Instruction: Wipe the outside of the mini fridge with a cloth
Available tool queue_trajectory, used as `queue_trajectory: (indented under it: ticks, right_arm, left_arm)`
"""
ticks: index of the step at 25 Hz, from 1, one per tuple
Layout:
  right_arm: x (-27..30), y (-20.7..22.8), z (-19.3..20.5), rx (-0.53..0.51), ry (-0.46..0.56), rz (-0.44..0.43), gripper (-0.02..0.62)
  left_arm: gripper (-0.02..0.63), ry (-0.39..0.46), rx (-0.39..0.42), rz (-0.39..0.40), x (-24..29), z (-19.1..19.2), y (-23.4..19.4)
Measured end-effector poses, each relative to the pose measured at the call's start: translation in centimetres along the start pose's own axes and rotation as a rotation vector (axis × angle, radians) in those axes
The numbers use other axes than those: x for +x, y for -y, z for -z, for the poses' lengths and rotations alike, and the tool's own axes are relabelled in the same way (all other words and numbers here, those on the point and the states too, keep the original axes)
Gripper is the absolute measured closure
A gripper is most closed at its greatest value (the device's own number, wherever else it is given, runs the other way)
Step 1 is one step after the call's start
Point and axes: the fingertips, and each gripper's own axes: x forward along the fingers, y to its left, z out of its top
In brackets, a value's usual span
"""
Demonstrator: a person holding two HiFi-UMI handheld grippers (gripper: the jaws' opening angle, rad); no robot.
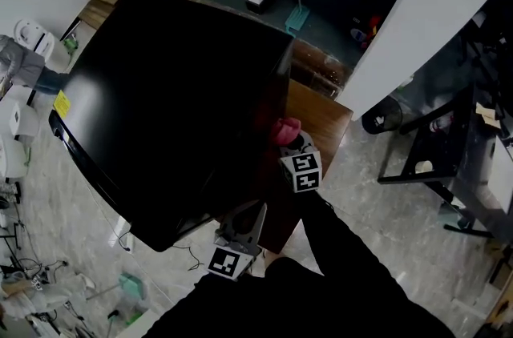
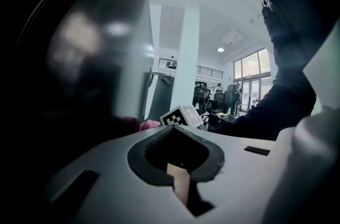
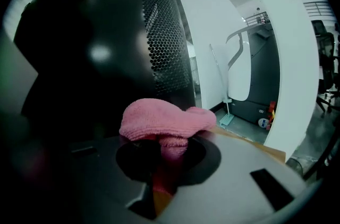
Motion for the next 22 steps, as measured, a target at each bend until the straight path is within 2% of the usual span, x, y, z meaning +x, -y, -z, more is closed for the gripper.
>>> queue_trajectory:
  ticks: [6,11,15,22]
  right_arm:
    - [-0.4,0.9,-0.3,-0.017,-0.033,0.000,0.549]
    - [-5.4,-1.4,-3.2,-0.057,0.049,-0.009,0.549]
    - [-11.4,-5.8,-6.6,-0.074,0.134,-0.051,0.549]
    - [-22.1,-18.9,-10.0,-0.153,0.204,-0.224,0.549]
  left_arm:
    - [0.600,0.013,-0.006,0.005,-1.5,-1.1,1.0]
    - [0.600,0.048,-0.008,0.019,-4.6,-3.2,1.7]
    - [0.600,0.075,-0.012,0.059,-7.9,-6.1,2.1]
    - [0.600,0.113,-0.045,0.111,-16.8,-9.7,2.2]
